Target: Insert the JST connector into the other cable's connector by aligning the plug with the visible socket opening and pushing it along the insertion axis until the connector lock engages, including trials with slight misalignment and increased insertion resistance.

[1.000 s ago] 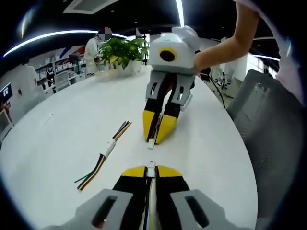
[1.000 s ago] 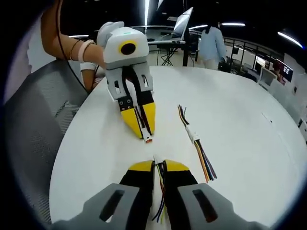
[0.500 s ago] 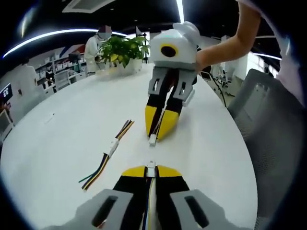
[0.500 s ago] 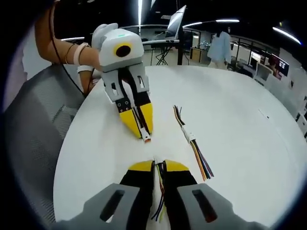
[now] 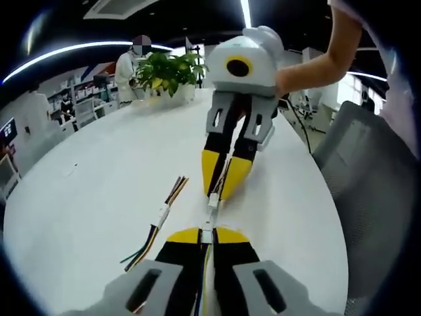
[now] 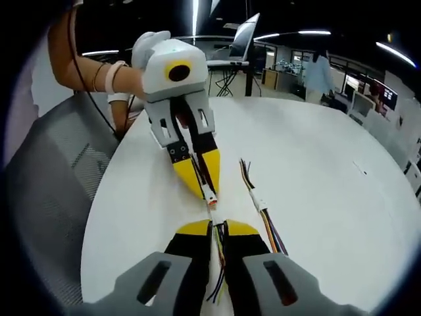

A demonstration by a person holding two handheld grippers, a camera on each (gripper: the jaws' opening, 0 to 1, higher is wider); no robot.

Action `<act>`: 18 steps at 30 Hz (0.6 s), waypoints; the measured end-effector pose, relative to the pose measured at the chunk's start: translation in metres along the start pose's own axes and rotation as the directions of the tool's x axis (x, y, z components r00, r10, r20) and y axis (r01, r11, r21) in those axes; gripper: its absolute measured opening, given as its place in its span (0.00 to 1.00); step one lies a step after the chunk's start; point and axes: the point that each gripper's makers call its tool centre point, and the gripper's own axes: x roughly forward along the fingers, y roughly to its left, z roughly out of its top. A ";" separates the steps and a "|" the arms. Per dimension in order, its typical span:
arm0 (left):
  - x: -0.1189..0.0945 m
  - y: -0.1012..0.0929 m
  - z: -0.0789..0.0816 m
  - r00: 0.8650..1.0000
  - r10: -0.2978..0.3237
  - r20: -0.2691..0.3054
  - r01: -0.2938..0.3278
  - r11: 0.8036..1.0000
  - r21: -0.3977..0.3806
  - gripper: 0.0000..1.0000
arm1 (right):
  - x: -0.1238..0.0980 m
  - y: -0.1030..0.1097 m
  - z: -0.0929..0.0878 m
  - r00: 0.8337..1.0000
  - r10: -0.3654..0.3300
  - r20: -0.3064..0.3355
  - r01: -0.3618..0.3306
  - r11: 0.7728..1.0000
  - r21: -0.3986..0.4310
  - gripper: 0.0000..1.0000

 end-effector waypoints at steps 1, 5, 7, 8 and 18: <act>-0.001 -0.001 0.001 1.000 -0.001 -0.001 0.001 1.000 0.008 0.00 | 0.001 0.000 0.000 1.000 0.001 -0.001 -0.001 1.000 -0.004 0.03; -0.002 -0.002 0.004 1.000 -0.006 -0.002 0.006 1.000 0.016 0.00 | 0.002 0.000 0.000 1.000 0.000 -0.006 0.000 1.000 -0.006 0.03; -0.002 -0.002 0.003 1.000 -0.005 -0.007 0.005 1.000 0.018 0.00 | 0.002 0.000 0.001 1.000 0.000 -0.006 -0.001 1.000 -0.008 0.03; -0.001 -0.002 0.003 1.000 -0.005 -0.013 0.006 1.000 0.026 0.00 | 0.003 0.000 0.001 1.000 0.001 -0.005 -0.001 1.000 -0.009 0.03; -0.001 -0.007 0.005 1.000 -0.016 -0.019 0.017 1.000 0.008 0.00 | 0.007 0.003 0.001 1.000 0.015 -0.015 -0.016 0.999 -0.030 0.03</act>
